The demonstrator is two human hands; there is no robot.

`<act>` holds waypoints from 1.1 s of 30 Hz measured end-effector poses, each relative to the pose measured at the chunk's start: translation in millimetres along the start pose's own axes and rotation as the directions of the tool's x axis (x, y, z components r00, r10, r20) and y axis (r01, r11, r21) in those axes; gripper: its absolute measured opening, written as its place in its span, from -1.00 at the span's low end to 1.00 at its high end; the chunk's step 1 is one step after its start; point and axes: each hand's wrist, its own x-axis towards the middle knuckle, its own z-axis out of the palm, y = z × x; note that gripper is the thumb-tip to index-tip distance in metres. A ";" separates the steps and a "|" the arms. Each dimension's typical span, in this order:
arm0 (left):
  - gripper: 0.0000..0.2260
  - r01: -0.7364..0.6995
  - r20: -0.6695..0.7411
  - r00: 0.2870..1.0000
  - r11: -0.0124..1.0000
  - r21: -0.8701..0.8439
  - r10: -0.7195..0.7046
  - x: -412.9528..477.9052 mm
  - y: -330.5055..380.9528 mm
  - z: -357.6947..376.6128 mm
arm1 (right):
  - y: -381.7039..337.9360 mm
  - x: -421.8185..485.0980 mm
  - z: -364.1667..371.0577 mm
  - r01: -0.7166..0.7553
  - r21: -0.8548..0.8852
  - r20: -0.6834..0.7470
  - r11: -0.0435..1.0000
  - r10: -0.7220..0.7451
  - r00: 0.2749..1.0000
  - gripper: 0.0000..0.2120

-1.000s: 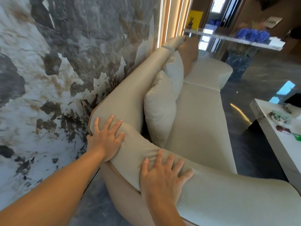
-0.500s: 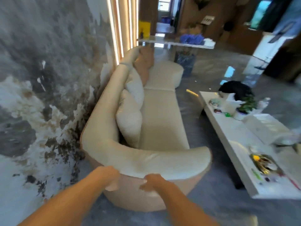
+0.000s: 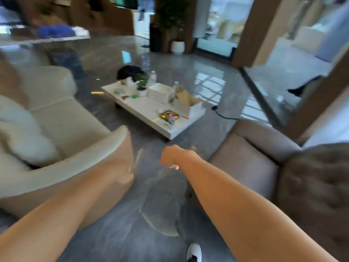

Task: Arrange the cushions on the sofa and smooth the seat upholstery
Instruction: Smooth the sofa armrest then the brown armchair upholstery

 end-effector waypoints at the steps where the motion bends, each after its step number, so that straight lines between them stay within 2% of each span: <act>1: -0.66 -0.056 0.002 0.998 0.998 0.041 0.056 -2.2 25.2 2.3 | 25.0 -19.2 6.8 -0.054 0.039 0.005 0.998 0.053 0.999 -0.78; 4: -0.67 -0.165 -0.002 0.986 0.983 0.082 0.165 -6.2 101.6 11.7 | 100.1 -75.6 28.1 -0.241 0.081 0.058 0.967 0.237 0.970 -0.84; 7: -0.76 -0.266 0.063 0.964 0.958 0.105 0.260 -14.7 171.3 13.5 | 170.2 -130.0 47.1 -0.382 0.153 0.059 0.911 0.377 0.924 -0.87; 11: -0.74 -0.379 0.084 0.925 0.915 0.139 0.371 -20.1 260.8 8.7 | 249.7 -191.3 64.1 -0.546 0.244 0.106 0.801 0.538 0.836 -0.71; 14: -0.77 -0.455 0.116 0.890 0.879 0.143 0.441 -24.3 331.3 4.9 | 305.5 -234.2 81.1 -0.627 0.295 0.122 0.721 0.623 0.773 -0.69; 18: -0.78 -0.529 0.103 0.848 0.822 0.211 0.520 -44.8 433.0 16.2 | 379.8 -295.4 114.9 -0.684 0.310 0.124 0.660 0.685 0.718 -0.76; 22: -0.76 -0.591 0.155 0.806 0.766 0.252 0.571 -71.1 543.5 40.5 | 464.0 -362.6 145.9 -0.718 0.325 0.143 0.616 0.718 0.681 -0.78; 27: -0.77 -0.634 0.138 0.771 0.728 0.261 0.622 -106.3 693.7 71.0 | 587.5 -442.5 159.4 -0.688 0.397 0.072 0.607 0.727 0.683 -0.78; 33: -0.71 -0.668 0.137 0.743 0.715 0.206 0.655 -134.1 845.5 86.2 | 709.5 -530.9 157.6 -0.644 0.399 0.000 0.653 0.702 0.712 -0.63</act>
